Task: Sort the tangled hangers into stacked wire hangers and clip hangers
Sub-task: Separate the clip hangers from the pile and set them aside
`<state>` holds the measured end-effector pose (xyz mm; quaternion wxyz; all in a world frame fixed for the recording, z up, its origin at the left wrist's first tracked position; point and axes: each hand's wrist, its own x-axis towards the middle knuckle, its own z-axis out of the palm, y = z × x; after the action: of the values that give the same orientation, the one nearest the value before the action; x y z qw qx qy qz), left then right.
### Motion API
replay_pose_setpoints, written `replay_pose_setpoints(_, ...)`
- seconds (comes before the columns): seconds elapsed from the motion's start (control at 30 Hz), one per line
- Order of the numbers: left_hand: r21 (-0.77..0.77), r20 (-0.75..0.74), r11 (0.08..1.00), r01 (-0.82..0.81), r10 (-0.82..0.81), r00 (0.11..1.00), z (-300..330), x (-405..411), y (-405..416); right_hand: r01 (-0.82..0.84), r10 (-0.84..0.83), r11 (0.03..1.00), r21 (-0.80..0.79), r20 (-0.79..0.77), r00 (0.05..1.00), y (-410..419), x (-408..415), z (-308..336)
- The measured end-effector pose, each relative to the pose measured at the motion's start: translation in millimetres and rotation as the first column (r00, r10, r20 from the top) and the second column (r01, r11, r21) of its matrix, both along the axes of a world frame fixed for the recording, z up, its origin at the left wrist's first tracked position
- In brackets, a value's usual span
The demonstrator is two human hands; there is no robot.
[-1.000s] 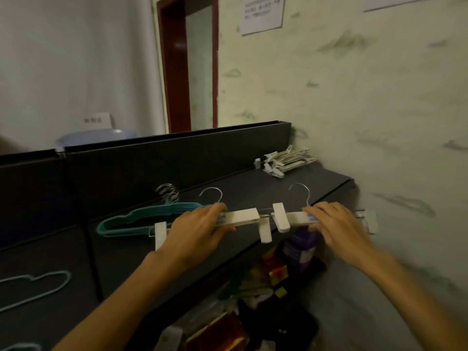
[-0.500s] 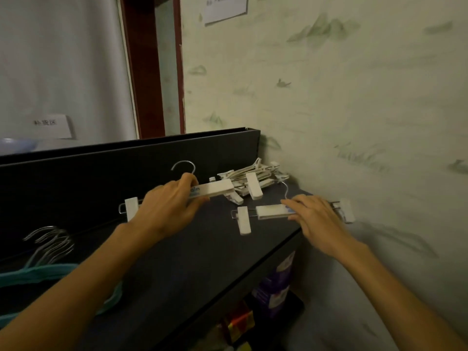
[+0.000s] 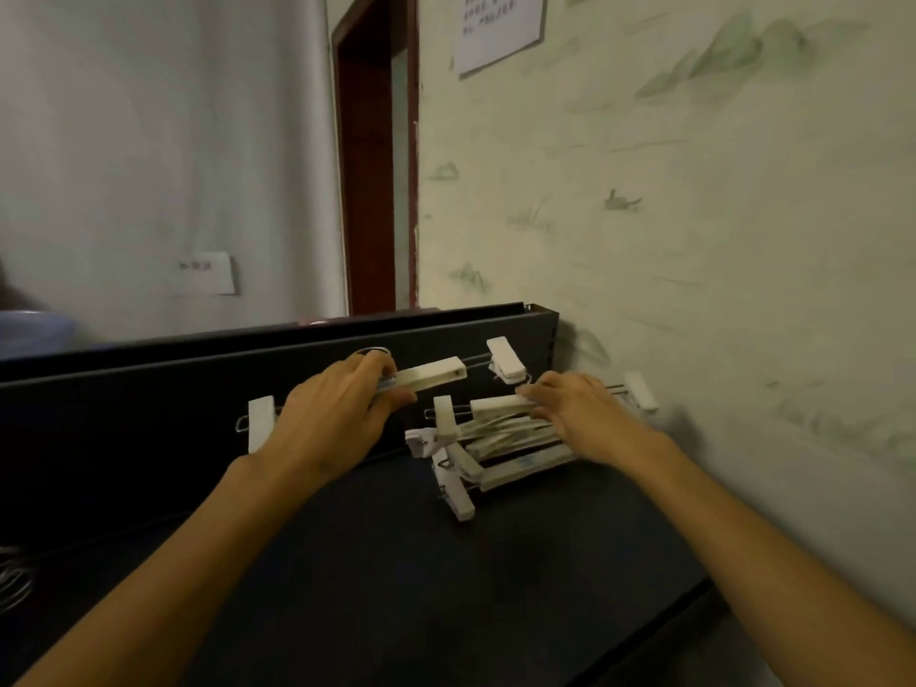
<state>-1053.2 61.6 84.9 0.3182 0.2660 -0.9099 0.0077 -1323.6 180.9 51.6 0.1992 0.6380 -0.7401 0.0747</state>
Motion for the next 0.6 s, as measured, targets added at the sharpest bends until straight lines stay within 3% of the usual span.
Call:
replay_pose_setpoints(0.23,0.028,-0.007,0.996,-0.089,0.090,0.996,-6,-43,4,-0.143,0.124,0.967,0.210,0.099,0.987,-55,-42,-6)
replay_pose_setpoints(0.47,0.075,0.004,0.984,-0.164,0.164,0.986,-18,-71,7,-0.244,0.208,0.930,0.273,0.153,0.966,-73,-56,-17)
replay_pose_setpoints(0.6,0.105,0.058,0.978,-0.182,0.177,0.983,-20,-91,6,-0.182,0.162,0.947,0.265,0.093,0.982,-66,-65,-14)
